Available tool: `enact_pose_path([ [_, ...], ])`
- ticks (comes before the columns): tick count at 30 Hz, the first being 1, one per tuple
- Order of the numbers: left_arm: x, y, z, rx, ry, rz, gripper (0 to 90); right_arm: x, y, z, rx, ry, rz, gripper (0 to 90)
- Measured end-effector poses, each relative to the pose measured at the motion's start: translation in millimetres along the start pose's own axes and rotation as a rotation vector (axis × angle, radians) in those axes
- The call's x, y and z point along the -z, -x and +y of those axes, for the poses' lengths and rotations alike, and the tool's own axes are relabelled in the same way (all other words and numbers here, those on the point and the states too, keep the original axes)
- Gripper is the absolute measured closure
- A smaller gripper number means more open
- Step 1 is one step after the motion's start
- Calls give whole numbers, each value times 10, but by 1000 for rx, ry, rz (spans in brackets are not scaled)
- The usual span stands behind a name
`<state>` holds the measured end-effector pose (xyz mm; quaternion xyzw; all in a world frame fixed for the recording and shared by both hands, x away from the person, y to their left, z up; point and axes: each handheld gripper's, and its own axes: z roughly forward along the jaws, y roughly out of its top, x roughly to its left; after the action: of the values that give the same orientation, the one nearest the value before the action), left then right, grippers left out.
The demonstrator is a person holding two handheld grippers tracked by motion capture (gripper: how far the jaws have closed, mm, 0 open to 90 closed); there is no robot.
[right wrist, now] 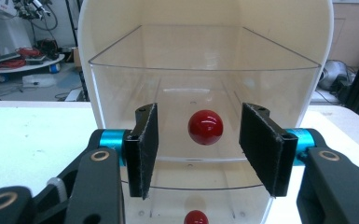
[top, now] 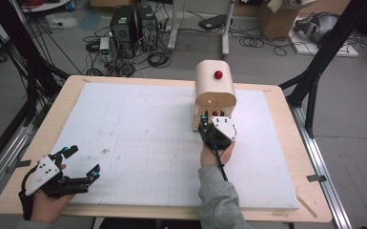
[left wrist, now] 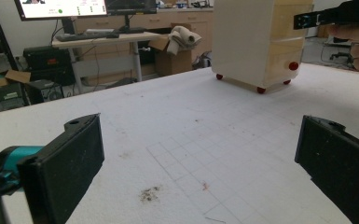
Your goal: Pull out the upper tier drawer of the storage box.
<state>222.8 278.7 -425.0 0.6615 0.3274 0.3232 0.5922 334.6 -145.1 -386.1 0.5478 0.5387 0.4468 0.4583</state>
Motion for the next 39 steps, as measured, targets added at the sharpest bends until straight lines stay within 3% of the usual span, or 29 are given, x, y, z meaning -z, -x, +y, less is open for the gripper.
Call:
enact_pose_path([
  [6, -3, 3, -3, 2, -2, -1, 17, -4, 11, 2, -11, -3, 1, 480],
  [21, -9, 5, -7, 1, -6, -1, 17, 22, -15, 6, 15, 19, -17, 719],
  [39, -8, 6, -7, 0, -7, 0, 17, 29, -16, 7, 19, 16, -17, 731],
])
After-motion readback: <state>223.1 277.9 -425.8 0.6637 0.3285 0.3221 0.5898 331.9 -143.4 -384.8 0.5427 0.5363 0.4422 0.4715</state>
